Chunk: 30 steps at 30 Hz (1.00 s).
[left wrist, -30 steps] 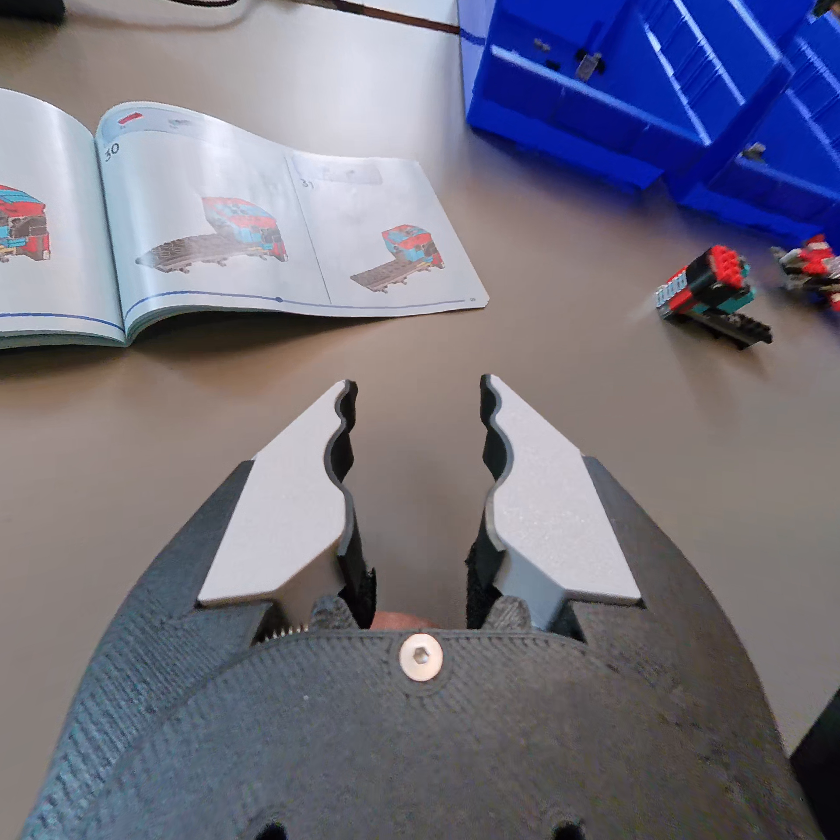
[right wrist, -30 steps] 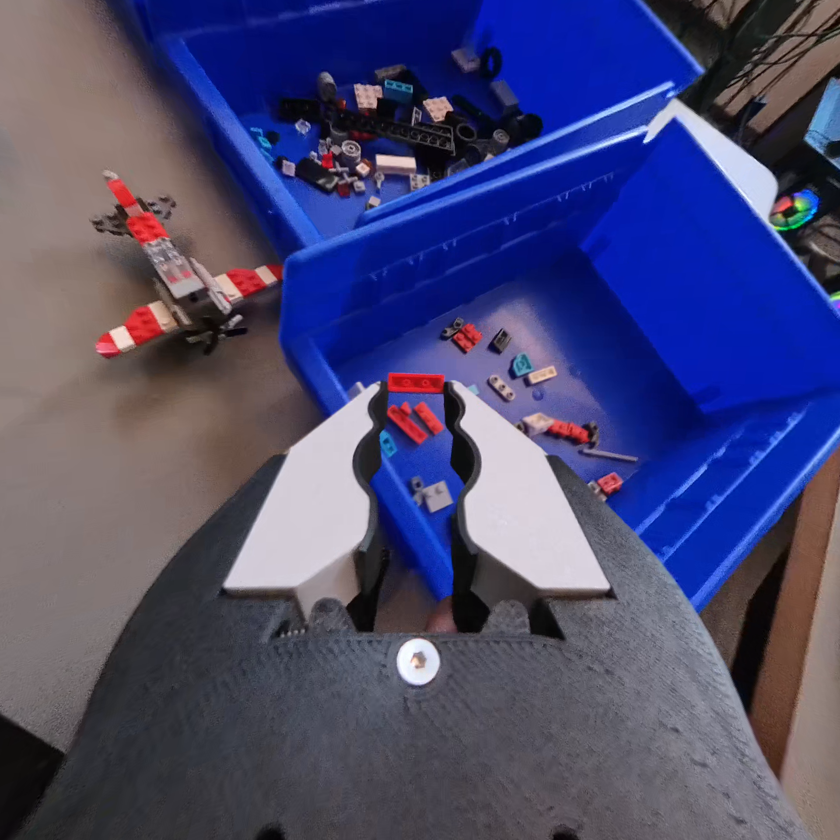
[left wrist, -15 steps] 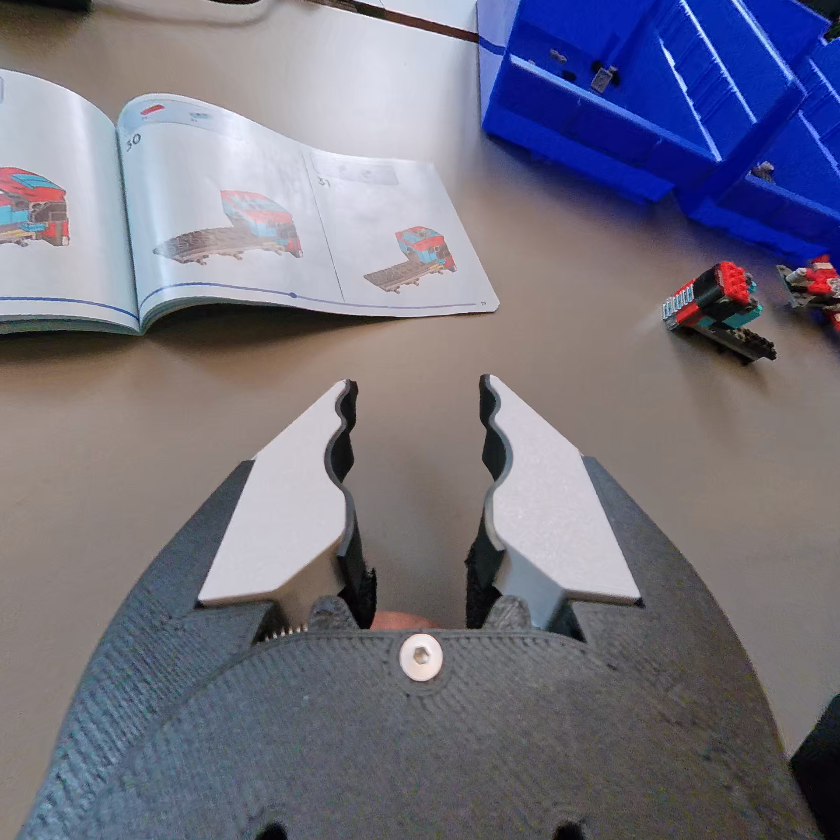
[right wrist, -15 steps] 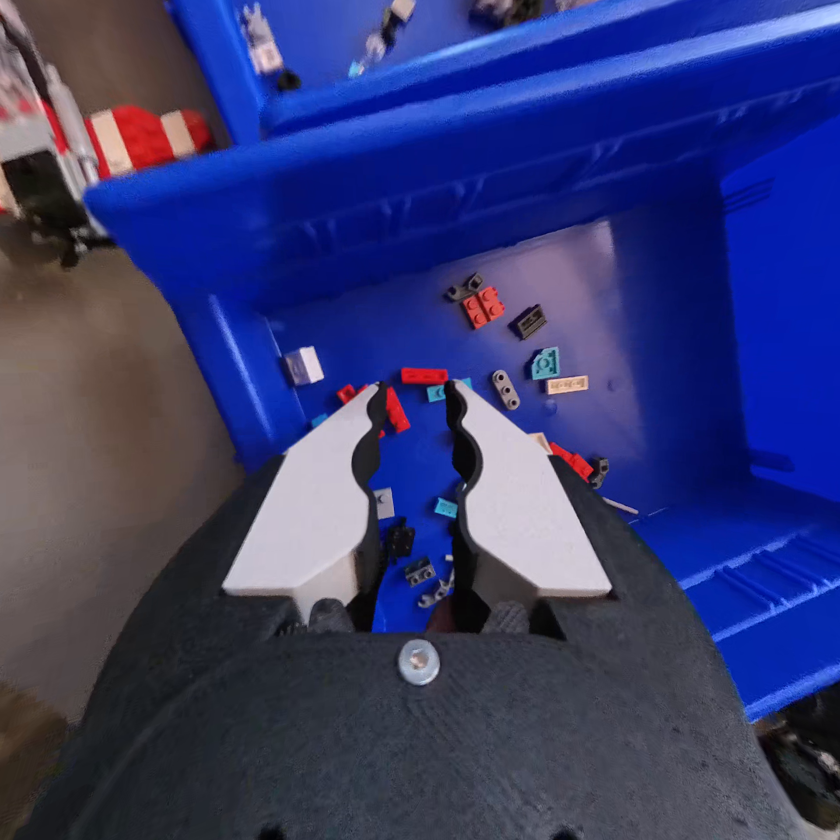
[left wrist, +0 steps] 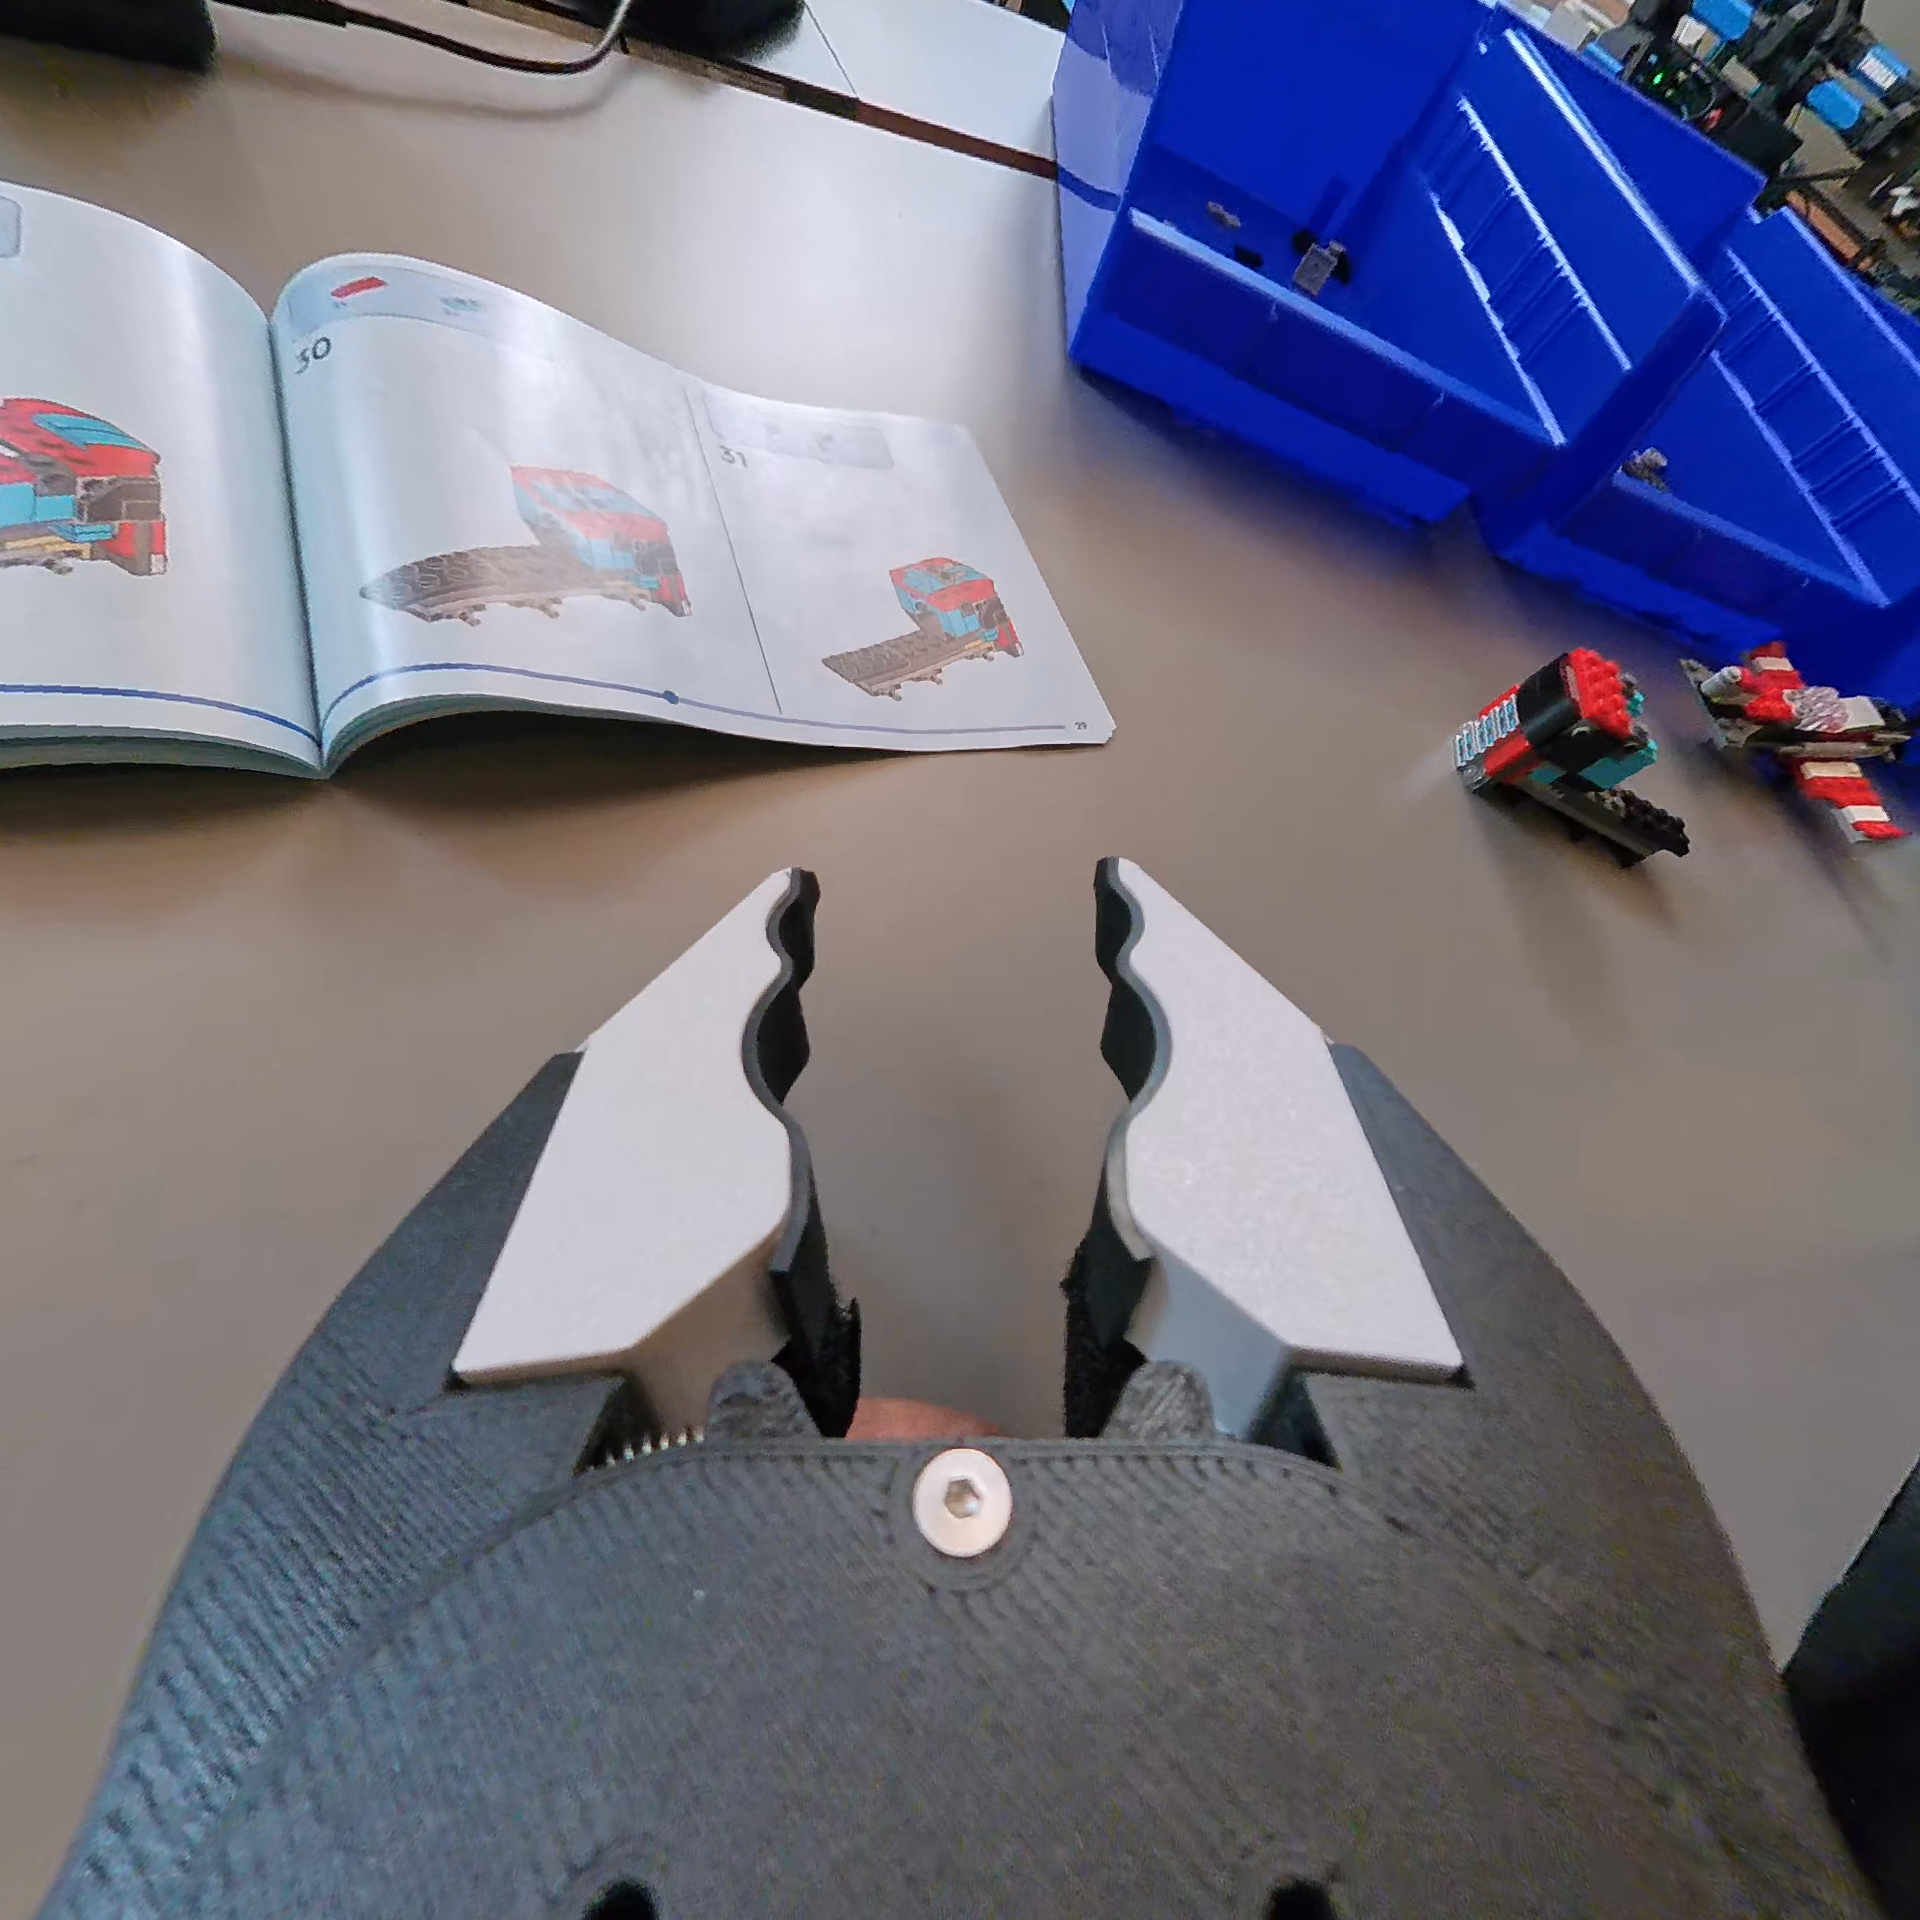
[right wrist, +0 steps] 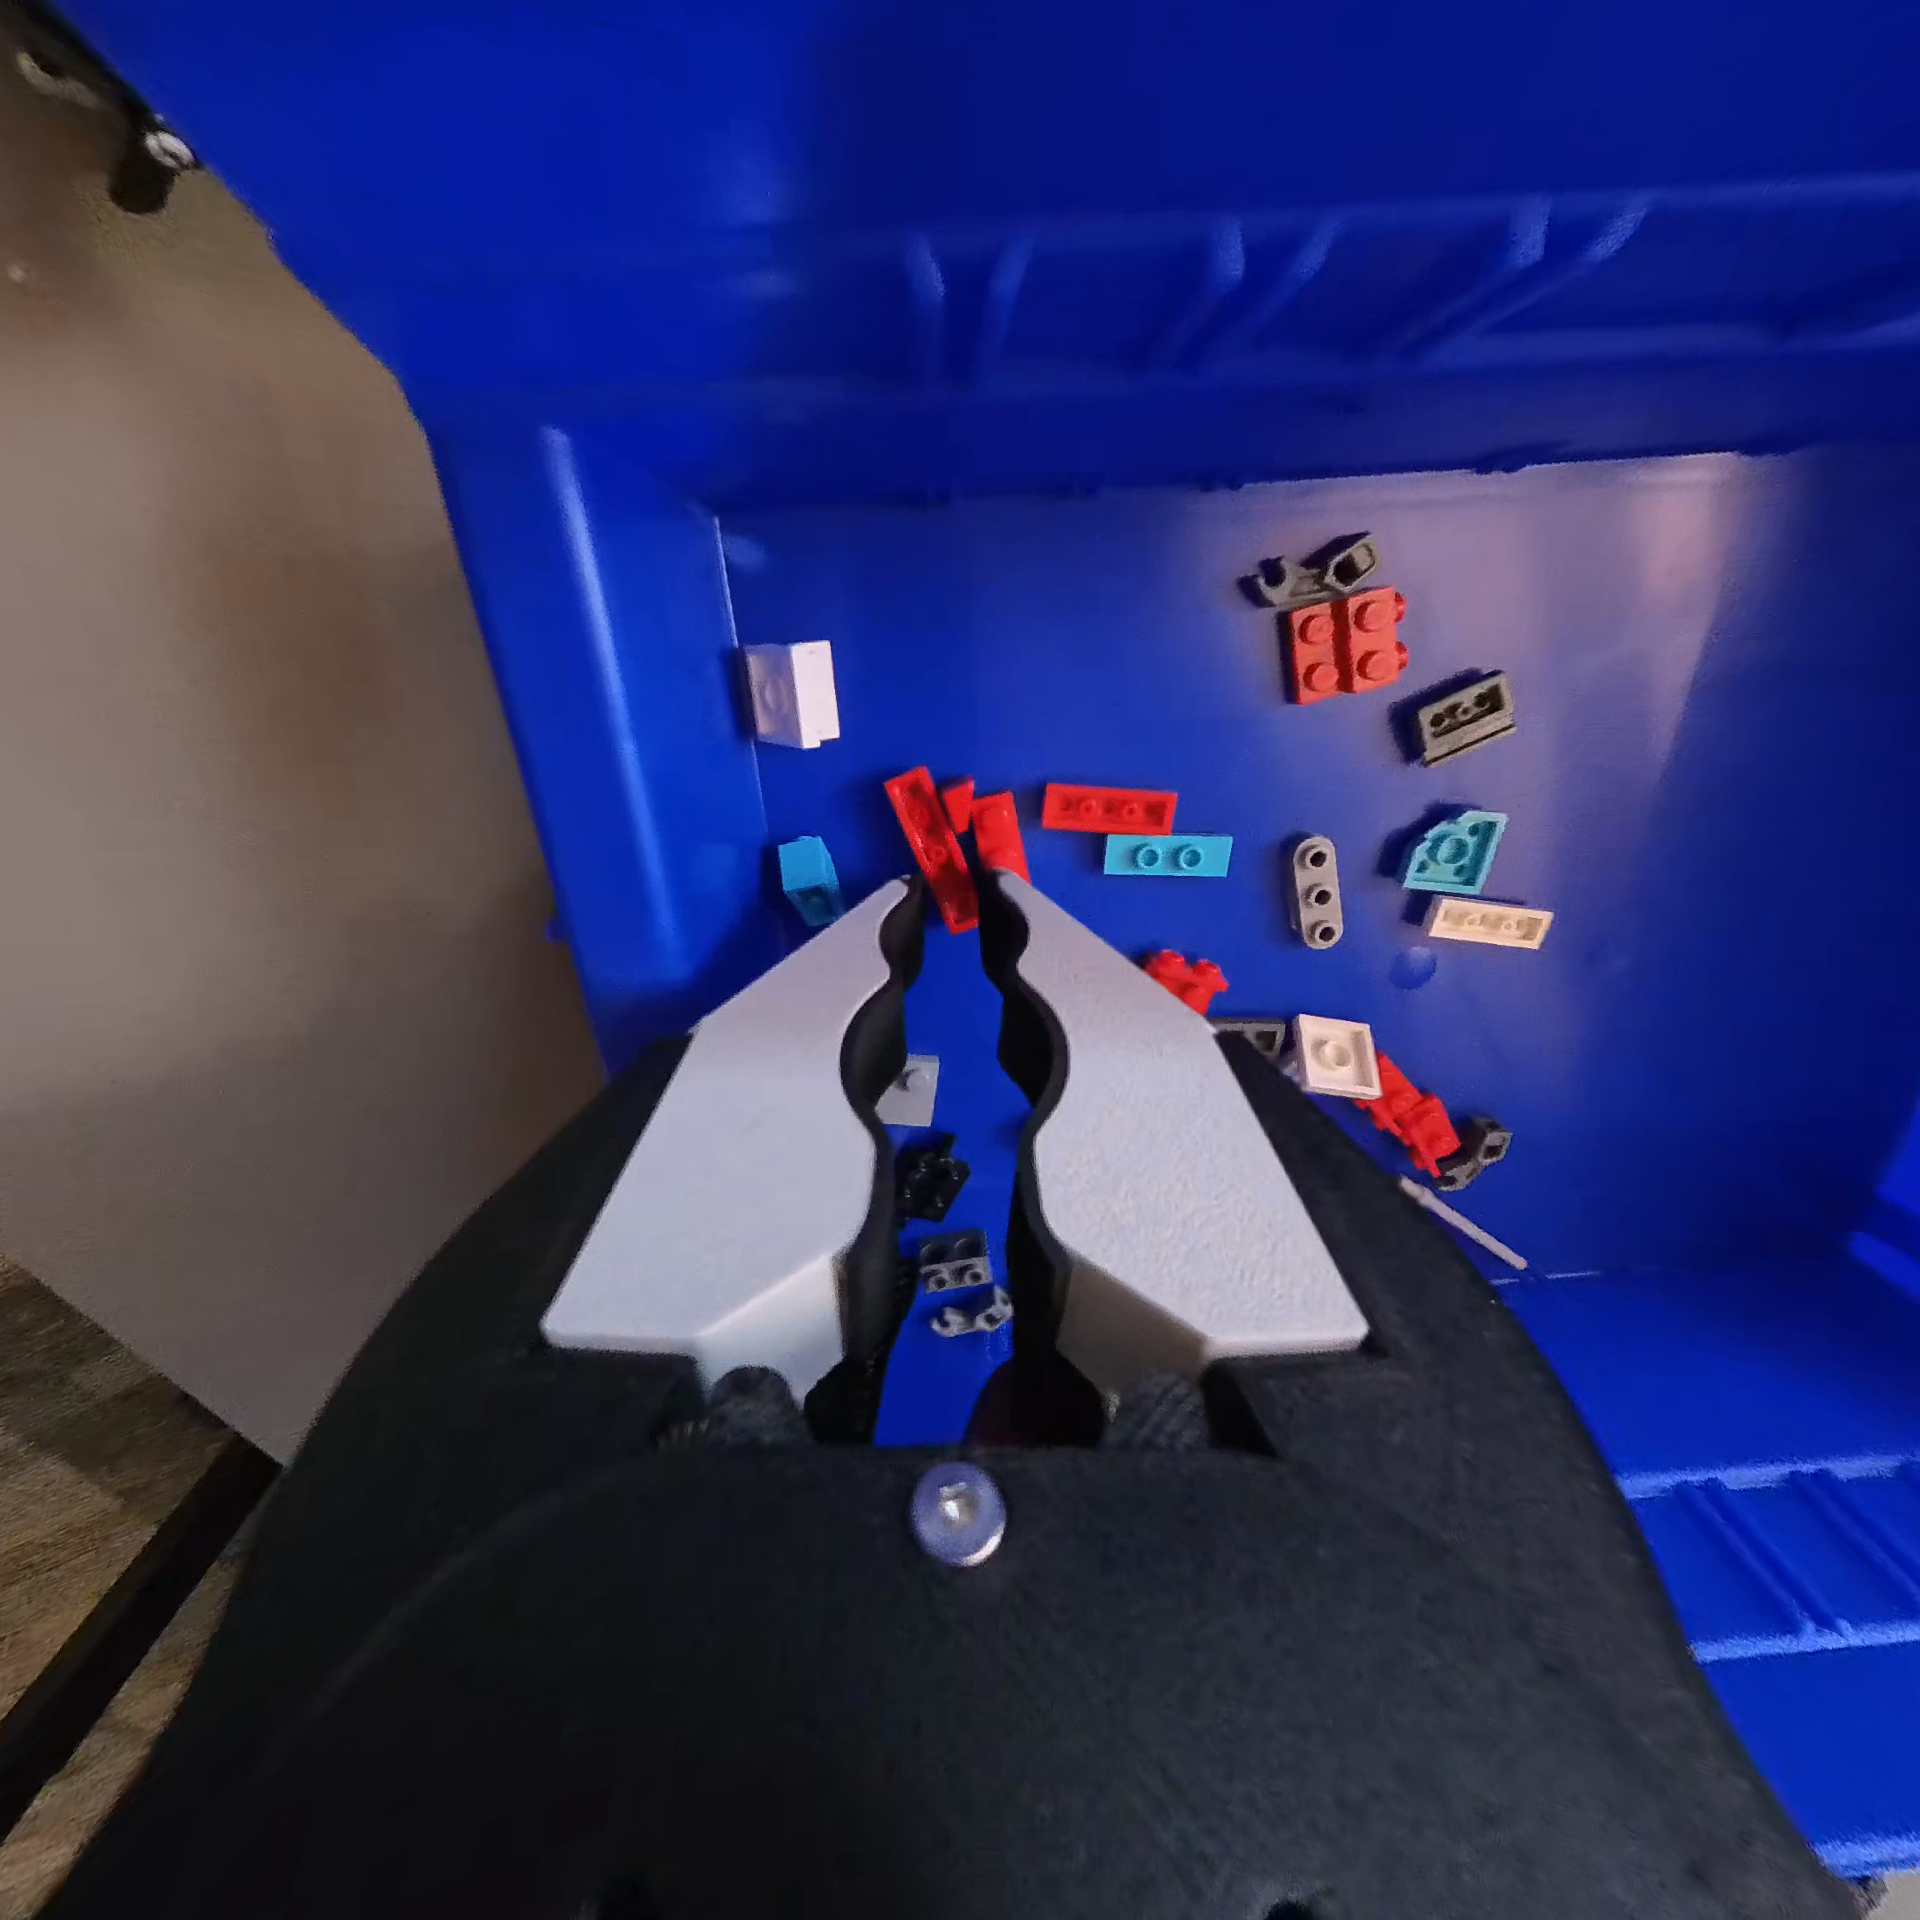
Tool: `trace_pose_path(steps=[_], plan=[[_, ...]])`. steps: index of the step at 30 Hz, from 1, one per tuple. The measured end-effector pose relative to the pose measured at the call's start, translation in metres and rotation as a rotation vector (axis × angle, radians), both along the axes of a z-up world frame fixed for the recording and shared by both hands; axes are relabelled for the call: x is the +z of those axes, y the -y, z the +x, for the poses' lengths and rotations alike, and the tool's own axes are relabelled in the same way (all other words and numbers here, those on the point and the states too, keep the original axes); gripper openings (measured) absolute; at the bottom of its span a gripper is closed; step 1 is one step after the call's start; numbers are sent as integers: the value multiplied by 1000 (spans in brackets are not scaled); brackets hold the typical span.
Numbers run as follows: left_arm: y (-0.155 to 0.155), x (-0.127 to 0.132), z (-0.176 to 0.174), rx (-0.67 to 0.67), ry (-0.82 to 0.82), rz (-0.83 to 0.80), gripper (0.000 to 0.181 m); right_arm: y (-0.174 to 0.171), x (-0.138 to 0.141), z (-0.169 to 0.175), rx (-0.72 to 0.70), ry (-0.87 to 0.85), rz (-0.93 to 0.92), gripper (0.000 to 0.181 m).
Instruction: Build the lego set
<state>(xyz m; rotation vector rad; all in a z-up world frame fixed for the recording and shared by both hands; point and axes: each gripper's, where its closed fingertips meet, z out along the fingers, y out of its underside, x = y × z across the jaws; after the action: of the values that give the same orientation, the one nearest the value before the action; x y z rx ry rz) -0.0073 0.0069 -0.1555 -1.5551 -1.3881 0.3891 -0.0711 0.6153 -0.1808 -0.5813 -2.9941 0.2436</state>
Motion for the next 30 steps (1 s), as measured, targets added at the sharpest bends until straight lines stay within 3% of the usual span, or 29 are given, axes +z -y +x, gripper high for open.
trace_pose_path(steps=[10, 15, 19, 22, 25, 30], plan=[[1, 5, 1, -5, -23, 47, 56, 2, 10, 0, -28, -52, -23, 9], [1, 7, 2, -6, -34, 46, 56, 21, 46, -3, -72, -145, -169, 9], [-4, 7, 4, -5, -44, 18, 57, 73, 89, 7, -38, -282, -370, 9], [-40, 14, 11, -81, -43, 88, 58, 125, 105, 20, 18, -381, -470, 9], [-93, 21, 20, -196, -31, 196, 58, 159, 100, 27, 52, -465, -405, 9], [-154, 28, 31, -316, -34, 289, 58, 225, 105, 40, 96, -546, -555, 8]])
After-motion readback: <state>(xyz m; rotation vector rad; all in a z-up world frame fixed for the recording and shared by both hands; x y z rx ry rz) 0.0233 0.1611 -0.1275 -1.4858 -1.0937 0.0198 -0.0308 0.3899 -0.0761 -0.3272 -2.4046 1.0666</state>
